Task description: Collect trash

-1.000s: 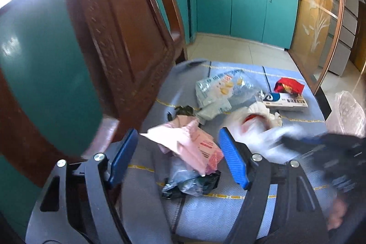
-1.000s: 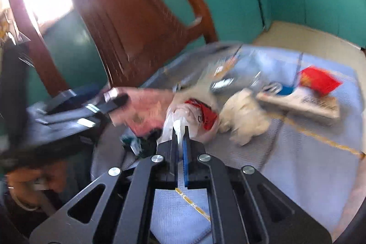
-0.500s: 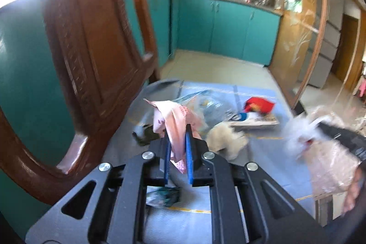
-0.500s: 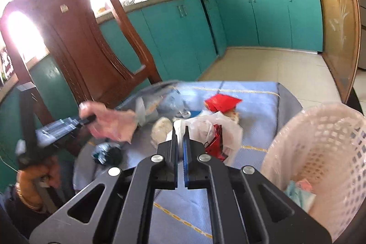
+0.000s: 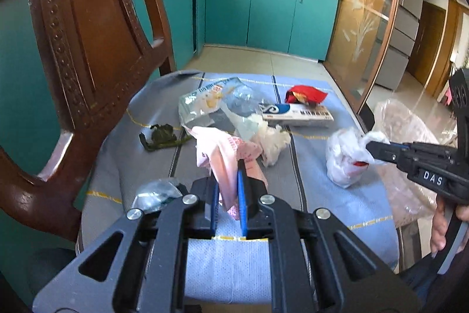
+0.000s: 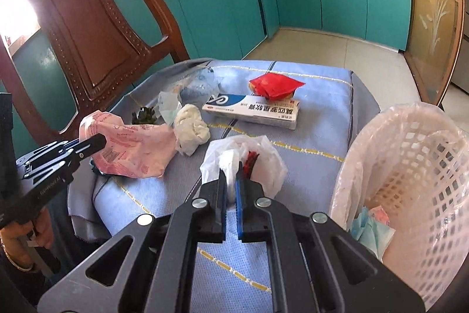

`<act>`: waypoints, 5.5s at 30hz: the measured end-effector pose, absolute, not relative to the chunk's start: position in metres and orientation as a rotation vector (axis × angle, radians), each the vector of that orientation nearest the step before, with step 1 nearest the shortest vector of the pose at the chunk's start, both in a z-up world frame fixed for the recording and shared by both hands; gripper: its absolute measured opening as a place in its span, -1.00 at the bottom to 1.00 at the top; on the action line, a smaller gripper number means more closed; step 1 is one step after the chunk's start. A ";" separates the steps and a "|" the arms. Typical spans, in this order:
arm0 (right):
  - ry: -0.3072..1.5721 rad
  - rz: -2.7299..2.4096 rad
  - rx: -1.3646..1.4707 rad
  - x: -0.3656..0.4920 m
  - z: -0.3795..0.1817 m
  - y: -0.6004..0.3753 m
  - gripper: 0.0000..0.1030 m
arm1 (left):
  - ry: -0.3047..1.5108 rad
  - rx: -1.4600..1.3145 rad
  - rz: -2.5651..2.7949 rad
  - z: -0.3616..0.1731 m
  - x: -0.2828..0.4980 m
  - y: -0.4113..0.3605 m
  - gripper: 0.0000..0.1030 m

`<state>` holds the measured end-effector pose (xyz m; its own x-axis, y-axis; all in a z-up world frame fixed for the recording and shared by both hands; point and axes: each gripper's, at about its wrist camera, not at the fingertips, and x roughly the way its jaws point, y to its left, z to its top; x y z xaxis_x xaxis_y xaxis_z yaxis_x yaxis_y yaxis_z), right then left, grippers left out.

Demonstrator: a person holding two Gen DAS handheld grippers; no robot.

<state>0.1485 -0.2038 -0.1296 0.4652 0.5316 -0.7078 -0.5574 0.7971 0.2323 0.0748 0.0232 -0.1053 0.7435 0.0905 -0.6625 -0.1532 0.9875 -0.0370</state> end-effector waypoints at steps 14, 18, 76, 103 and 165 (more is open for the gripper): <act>0.870 0.661 -0.031 0.147 -0.133 -0.203 -0.21 | 0.752 -0.076 0.145 -0.114 0.067 0.026 -0.76; 0.874 0.653 -0.034 0.148 -0.134 -0.203 -0.10 | 0.756 -0.077 0.149 -0.115 0.067 0.027 -0.76; 0.707 0.622 0.042 0.140 -0.107 -0.217 -0.35 | 0.594 -0.081 0.130 -0.054 0.026 0.032 -0.77; 0.598 0.050 0.110 0.133 -0.080 -0.360 -0.35 | 0.530 -0.113 -0.255 -0.029 0.072 -0.067 -0.77; 0.757 0.526 -0.037 0.126 -0.125 -0.205 0.65 | 0.855 -0.031 0.212 -0.140 0.087 0.040 0.42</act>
<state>0.1261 -0.2054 -0.1248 0.6040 0.4414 -0.6636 -0.4679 0.8704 0.1532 0.0869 0.0402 -0.1397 0.6366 0.1729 -0.7515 -0.1980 0.9785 0.0573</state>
